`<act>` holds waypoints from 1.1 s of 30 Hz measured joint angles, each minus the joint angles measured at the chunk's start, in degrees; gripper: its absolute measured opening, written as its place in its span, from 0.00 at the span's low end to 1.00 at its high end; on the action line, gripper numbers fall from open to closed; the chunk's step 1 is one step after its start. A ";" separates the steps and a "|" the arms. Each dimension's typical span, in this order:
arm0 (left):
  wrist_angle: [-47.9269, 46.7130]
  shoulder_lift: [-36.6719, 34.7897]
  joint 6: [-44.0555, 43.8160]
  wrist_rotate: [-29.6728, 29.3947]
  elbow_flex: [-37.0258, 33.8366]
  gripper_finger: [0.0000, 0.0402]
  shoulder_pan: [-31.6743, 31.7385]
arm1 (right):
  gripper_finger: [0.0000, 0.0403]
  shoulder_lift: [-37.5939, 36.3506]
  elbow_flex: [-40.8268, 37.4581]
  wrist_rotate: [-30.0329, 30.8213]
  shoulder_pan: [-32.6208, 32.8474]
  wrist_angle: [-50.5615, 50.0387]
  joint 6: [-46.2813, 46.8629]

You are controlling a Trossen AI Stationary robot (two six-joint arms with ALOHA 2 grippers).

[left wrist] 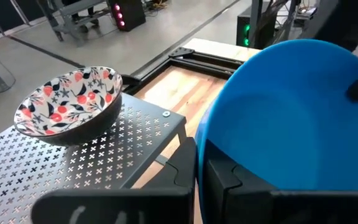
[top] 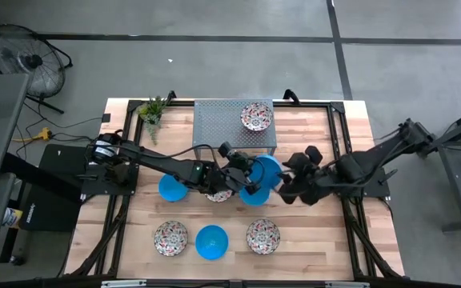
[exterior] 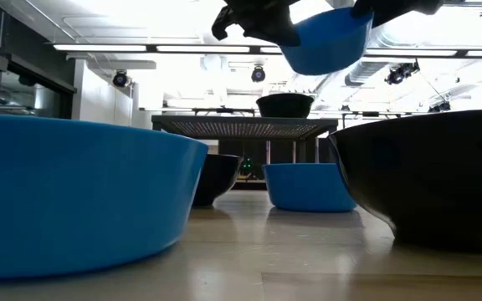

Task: Pick & Place Mini bowls
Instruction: Put the blue bowl on the shelf

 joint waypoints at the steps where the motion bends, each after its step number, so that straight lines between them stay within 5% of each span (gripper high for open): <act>1: -0.45 0.00 -0.04 -0.02 0.00 0.00 0.03 | 0.46 -1.03 0.00 -1.14 -0.44 0.07 0.44; 11: -11.48 -2.58 -3.23 9.02 1.53 0.00 3.56 | 0.51 -11.44 0.00 -11.69 -2.90 -1.27 5.07; 19: -41.21 -3.26 -0.66 18.13 15.52 0.00 8.82 | 0.51 -13.22 -0.15 -18.52 -2.88 -6.20 10.91; 24: -55.52 -3.43 5.19 21.77 24.49 0.00 13.50 | 0.51 -12.30 -1.60 -20.30 -2.20 -6.53 13.27; 33: -63.05 -4.70 17.26 35.33 27.32 0.00 26.74 | 0.51 -12.24 -6.80 -18.08 3.06 -2.92 22.18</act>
